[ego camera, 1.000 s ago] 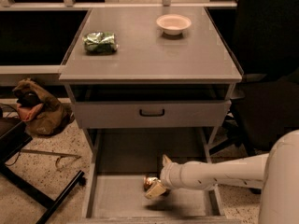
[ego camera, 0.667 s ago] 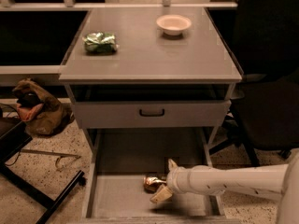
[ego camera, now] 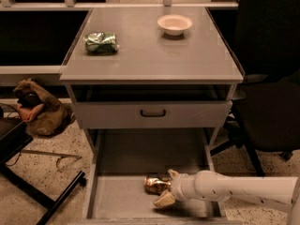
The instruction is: Pick orange can from middle drawer and place on counter
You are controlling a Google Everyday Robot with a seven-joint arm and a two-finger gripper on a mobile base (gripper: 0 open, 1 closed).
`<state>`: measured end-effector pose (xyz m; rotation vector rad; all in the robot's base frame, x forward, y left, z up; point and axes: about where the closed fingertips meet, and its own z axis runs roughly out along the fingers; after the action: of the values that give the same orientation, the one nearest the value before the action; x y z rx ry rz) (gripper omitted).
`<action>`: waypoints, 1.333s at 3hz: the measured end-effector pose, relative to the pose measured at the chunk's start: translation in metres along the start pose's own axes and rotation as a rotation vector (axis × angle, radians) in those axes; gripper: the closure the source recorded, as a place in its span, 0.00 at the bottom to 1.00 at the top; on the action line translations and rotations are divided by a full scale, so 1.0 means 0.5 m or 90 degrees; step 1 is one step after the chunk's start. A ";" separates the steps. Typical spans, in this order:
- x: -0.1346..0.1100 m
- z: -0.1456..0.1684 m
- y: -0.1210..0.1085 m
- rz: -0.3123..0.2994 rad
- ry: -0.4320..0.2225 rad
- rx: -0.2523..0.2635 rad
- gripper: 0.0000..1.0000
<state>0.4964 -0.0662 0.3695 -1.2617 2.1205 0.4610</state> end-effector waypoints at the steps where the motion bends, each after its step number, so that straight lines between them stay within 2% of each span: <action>1: 0.002 0.002 0.003 0.001 0.001 -0.003 0.41; 2: 0.002 0.002 0.003 0.001 0.001 -0.003 0.64; 3: -0.050 -0.033 -0.014 0.005 -0.016 -0.010 0.88; 4: -0.184 -0.115 -0.057 -0.011 -0.065 -0.021 1.00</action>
Offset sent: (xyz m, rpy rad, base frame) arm -0.0011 0.0006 -0.0014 0.0015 0.0046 0.0016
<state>0.5346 -0.0528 0.4741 -1.2475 2.0224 0.5436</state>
